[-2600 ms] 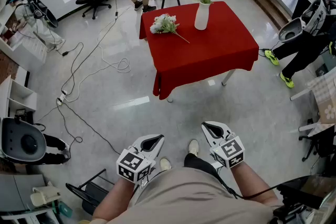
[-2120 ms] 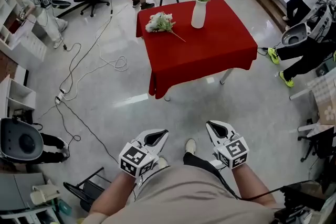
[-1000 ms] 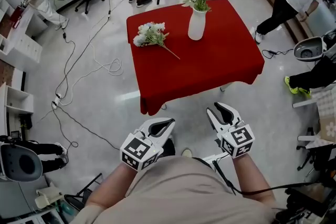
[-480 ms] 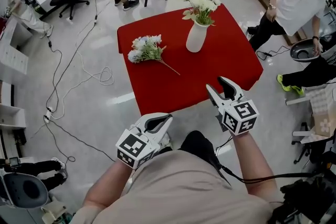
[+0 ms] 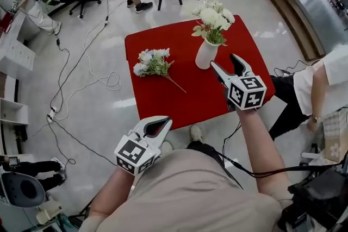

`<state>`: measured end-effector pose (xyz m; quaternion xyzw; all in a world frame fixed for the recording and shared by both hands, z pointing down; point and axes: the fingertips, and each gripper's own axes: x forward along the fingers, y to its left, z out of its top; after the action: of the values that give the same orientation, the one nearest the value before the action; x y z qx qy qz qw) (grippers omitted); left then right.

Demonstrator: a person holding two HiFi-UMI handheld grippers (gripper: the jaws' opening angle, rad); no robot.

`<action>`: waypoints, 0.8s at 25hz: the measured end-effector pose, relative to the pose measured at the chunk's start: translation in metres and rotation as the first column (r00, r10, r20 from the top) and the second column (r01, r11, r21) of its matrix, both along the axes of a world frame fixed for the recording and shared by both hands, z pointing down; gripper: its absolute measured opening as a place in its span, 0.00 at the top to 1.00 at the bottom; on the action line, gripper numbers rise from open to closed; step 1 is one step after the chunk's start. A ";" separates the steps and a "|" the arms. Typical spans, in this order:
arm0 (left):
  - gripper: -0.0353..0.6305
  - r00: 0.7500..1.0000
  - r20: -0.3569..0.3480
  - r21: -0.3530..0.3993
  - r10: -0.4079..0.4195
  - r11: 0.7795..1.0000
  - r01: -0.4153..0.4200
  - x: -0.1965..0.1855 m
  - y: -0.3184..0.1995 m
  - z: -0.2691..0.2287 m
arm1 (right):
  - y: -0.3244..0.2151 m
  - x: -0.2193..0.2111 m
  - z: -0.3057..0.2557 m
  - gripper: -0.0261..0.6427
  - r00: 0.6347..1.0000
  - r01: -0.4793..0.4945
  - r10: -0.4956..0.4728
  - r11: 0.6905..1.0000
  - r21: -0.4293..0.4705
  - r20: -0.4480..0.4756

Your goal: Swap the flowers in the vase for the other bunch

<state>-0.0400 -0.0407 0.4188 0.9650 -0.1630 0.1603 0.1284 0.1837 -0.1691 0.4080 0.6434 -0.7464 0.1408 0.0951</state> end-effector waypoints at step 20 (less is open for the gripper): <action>0.94 0.961 0.027 0.000 -0.276 0.961 0.276 0.027 -0.047 0.001 | -0.141 0.056 0.024 0.37 0.993 0.061 -0.055 0.996 -0.060 0.104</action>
<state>-0.0132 -0.0880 0.4200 0.9304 -0.2975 0.1538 0.1492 0.2399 -0.3104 0.4323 0.6101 -0.7638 0.1943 0.0811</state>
